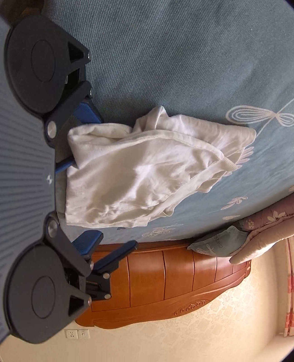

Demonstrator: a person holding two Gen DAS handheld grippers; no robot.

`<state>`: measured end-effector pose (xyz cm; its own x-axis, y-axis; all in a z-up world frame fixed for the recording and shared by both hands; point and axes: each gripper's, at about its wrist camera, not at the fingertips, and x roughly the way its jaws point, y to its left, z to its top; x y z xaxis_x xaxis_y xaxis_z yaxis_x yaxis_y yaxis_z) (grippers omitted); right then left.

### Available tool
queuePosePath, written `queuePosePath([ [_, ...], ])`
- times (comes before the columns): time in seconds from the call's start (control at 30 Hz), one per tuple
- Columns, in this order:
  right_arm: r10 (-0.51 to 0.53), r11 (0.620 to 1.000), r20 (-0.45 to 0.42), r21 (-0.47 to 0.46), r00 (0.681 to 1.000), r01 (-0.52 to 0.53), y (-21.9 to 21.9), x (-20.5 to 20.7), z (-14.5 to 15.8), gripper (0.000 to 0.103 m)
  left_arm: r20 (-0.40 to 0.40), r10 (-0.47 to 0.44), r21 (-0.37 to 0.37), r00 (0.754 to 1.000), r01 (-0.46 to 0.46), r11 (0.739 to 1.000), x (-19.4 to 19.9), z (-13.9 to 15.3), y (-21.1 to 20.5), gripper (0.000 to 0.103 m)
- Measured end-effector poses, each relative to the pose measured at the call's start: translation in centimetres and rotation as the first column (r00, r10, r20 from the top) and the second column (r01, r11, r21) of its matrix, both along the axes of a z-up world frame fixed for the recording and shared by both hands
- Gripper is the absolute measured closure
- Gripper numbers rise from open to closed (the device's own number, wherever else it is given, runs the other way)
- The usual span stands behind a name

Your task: Fold clothes

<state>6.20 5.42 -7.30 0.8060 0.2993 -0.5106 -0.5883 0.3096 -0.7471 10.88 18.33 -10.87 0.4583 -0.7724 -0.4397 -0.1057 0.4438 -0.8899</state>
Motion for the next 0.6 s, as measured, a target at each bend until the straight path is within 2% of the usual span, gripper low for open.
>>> queuePosePath([
  [0.1, 0.022, 1.0, -0.041, -0.009, 0.999, -0.023, 0.0, -0.4, -0.6, 0.0, 0.037, 0.006, -0.033, 0.999, -0.005, 0.999, 0.1, 1.2, 0.3, 0.006],
  [0.17, 0.013, 1.0, -0.042, -0.028, 0.999, -0.014, 0.4, -0.2, -1.5, 0.0, 0.051, 0.003, -0.016, 0.999, -0.002, 1.0, 0.3, 1.9, 0.2, 0.006],
  [0.4, -0.116, 0.993, 0.015, -0.01, 0.993, 0.116, 2.5, 1.9, -3.6, 0.0, 0.054, -0.019, 0.033, 0.998, 0.017, 0.999, 0.6, 2.6, 0.1, 0.006],
  [0.47, -0.15, 0.989, 0.05, -0.006, 0.987, 0.151, 2.7, 2.5, -3.9, 0.0, 0.077, -0.025, 0.066, 0.997, 0.02, 0.998, 0.4, 3.3, 0.5, 0.006],
  [0.6, -0.213, 0.977, 0.036, 0.028, 0.976, 0.212, 2.1, 3.2, -4.0, 0.0, 0.155, -0.025, 0.203, 0.988, -0.008, 0.979, 0.3, 5.4, 1.9, 0.006],
])
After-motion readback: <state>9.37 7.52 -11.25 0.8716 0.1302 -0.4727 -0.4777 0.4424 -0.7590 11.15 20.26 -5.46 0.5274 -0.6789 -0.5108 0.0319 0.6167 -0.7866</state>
